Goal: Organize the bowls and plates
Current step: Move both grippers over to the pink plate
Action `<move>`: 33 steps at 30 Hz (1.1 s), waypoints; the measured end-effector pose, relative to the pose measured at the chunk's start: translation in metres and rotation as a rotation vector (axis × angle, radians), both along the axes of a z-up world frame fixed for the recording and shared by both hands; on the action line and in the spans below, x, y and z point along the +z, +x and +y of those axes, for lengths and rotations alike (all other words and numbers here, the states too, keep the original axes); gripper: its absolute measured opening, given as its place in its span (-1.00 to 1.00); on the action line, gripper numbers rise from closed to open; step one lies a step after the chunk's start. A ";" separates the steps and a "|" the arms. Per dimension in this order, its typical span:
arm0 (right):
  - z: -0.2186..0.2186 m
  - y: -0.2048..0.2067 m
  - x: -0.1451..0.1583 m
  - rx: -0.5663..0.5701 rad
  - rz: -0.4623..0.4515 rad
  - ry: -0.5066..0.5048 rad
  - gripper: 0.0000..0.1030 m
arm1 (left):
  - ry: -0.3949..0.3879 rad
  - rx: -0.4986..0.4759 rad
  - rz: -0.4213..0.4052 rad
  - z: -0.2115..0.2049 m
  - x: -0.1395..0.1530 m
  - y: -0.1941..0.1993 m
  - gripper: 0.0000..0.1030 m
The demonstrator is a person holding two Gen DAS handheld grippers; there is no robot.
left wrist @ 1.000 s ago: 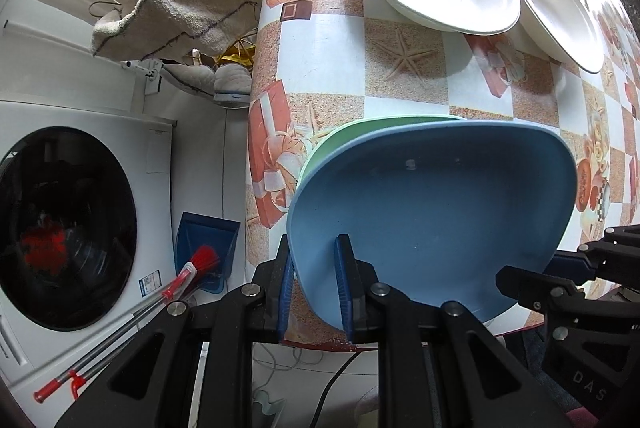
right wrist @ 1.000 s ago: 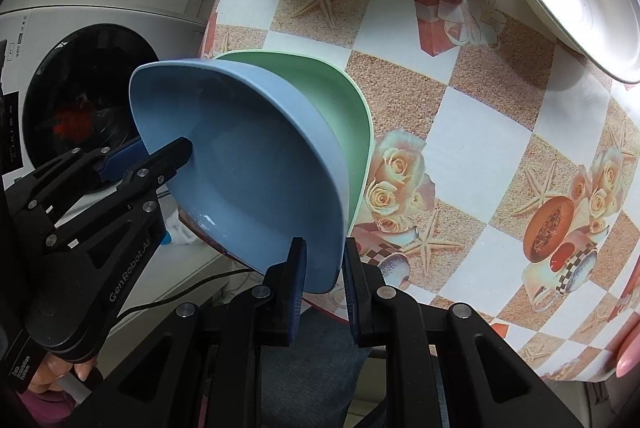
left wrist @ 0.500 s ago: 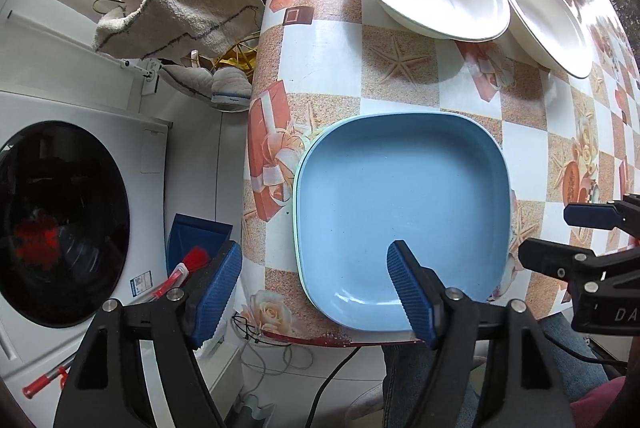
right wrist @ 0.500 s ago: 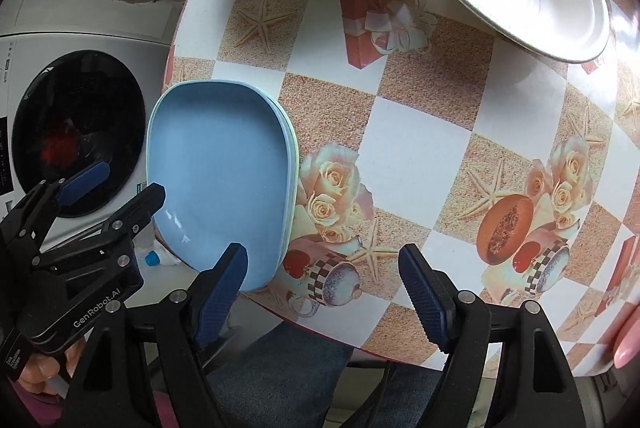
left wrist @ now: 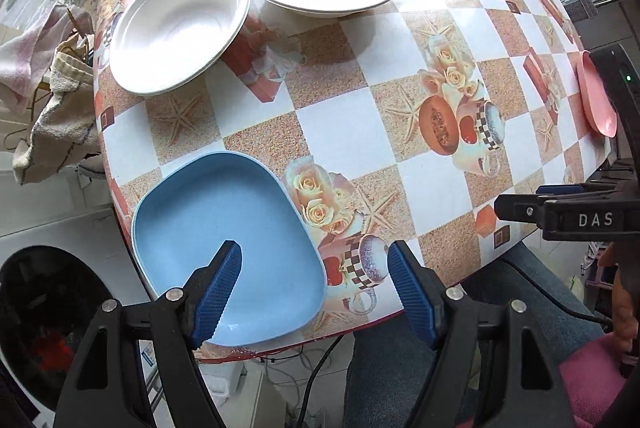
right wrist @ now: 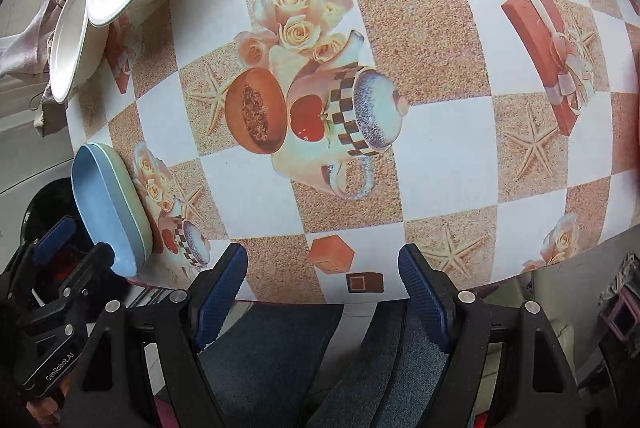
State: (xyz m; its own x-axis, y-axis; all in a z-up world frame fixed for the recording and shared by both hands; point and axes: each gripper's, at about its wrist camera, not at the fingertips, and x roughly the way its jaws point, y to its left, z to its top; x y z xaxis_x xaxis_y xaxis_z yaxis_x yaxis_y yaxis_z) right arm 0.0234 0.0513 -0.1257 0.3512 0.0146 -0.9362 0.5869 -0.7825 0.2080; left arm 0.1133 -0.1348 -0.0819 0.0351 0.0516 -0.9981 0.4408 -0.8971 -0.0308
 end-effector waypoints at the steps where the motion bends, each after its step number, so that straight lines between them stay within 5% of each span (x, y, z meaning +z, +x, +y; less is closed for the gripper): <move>1: 0.013 -0.006 -0.001 -0.044 -0.005 0.000 0.54 | -0.004 -0.030 0.002 0.007 0.002 -0.007 0.53; 17: 0.200 -0.107 -0.001 -0.542 -0.012 0.020 0.54 | -0.005 -0.291 -0.029 0.108 0.014 -0.133 0.53; 27: 0.283 -0.187 0.021 -0.597 0.190 0.020 0.54 | 0.007 -0.405 -0.021 0.188 0.012 -0.232 0.53; 33: 0.285 -0.240 0.029 -0.541 0.291 -0.013 0.54 | -0.008 -0.381 -0.012 0.220 0.006 -0.287 0.53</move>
